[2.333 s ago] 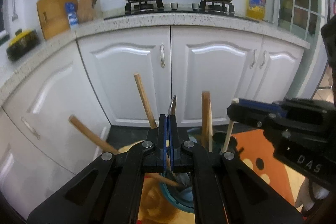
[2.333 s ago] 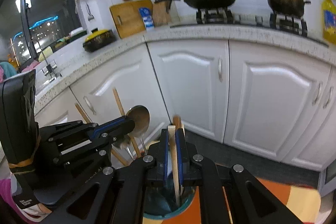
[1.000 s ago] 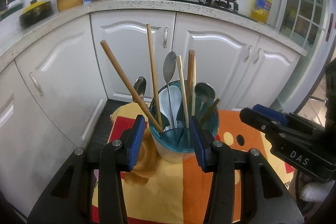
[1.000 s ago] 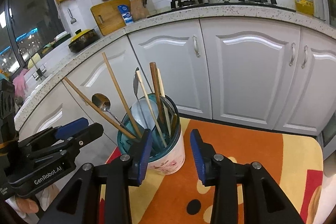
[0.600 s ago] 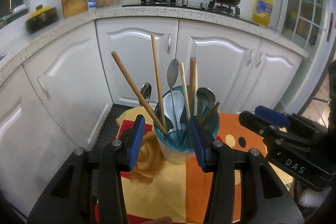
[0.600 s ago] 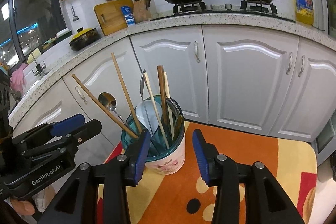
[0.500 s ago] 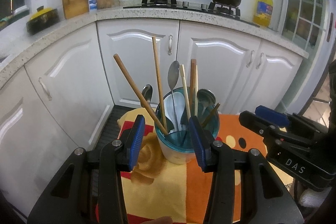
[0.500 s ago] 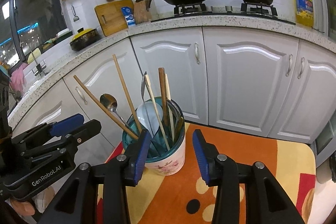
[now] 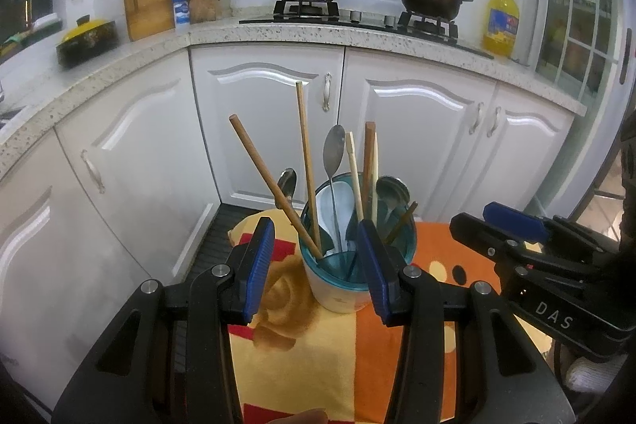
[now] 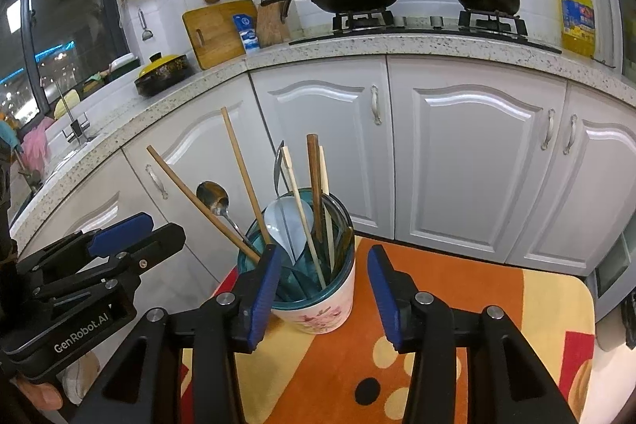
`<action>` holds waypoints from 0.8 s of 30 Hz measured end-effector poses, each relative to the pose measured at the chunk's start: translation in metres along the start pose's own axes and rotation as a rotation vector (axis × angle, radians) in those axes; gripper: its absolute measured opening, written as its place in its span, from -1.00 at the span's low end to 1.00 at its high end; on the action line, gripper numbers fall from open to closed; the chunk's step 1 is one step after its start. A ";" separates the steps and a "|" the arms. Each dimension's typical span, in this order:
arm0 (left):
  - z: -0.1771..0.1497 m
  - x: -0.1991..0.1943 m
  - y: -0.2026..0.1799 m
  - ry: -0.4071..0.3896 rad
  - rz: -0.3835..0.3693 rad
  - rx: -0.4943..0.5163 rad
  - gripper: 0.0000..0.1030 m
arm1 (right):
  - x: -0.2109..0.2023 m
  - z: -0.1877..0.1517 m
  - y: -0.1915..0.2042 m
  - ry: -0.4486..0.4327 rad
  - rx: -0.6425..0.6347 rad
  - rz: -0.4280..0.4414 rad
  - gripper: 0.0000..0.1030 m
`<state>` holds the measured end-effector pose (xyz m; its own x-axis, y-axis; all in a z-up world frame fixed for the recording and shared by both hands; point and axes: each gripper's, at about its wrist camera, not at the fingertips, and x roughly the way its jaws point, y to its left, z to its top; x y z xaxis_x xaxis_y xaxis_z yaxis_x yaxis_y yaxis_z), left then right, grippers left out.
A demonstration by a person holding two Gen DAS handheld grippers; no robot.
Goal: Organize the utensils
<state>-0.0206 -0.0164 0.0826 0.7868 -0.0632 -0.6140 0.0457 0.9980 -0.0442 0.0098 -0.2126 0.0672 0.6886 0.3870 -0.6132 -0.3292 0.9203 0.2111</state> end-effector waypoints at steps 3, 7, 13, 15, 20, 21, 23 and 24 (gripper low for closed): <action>0.001 -0.001 0.000 -0.005 0.004 0.005 -0.18 | 0.000 0.000 0.000 -0.001 0.001 0.000 -0.09; 0.001 -0.002 0.000 -0.009 0.007 0.007 -0.17 | 0.000 0.000 -0.001 0.004 0.002 0.001 -0.09; 0.001 -0.003 -0.002 -0.013 0.012 0.011 -0.18 | 0.001 0.002 0.001 0.007 -0.001 0.002 -0.08; 0.000 -0.003 -0.002 -0.011 0.014 0.012 -0.17 | 0.001 0.002 0.001 0.005 0.000 0.003 -0.07; 0.000 -0.002 -0.002 -0.007 0.015 0.008 -0.17 | 0.003 0.000 0.002 0.010 0.000 0.003 -0.07; 0.000 -0.001 -0.001 -0.006 0.015 0.007 -0.17 | 0.004 0.000 0.002 0.012 0.000 0.003 -0.07; 0.000 -0.001 -0.001 -0.007 0.016 0.005 -0.17 | 0.005 0.000 0.002 0.014 -0.001 0.004 -0.06; 0.000 -0.001 -0.001 -0.008 0.016 0.005 -0.17 | 0.005 0.000 0.002 0.015 -0.001 0.005 -0.06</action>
<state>-0.0214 -0.0172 0.0834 0.7923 -0.0469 -0.6083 0.0356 0.9989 -0.0305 0.0127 -0.2087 0.0650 0.6772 0.3903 -0.6237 -0.3332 0.9185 0.2130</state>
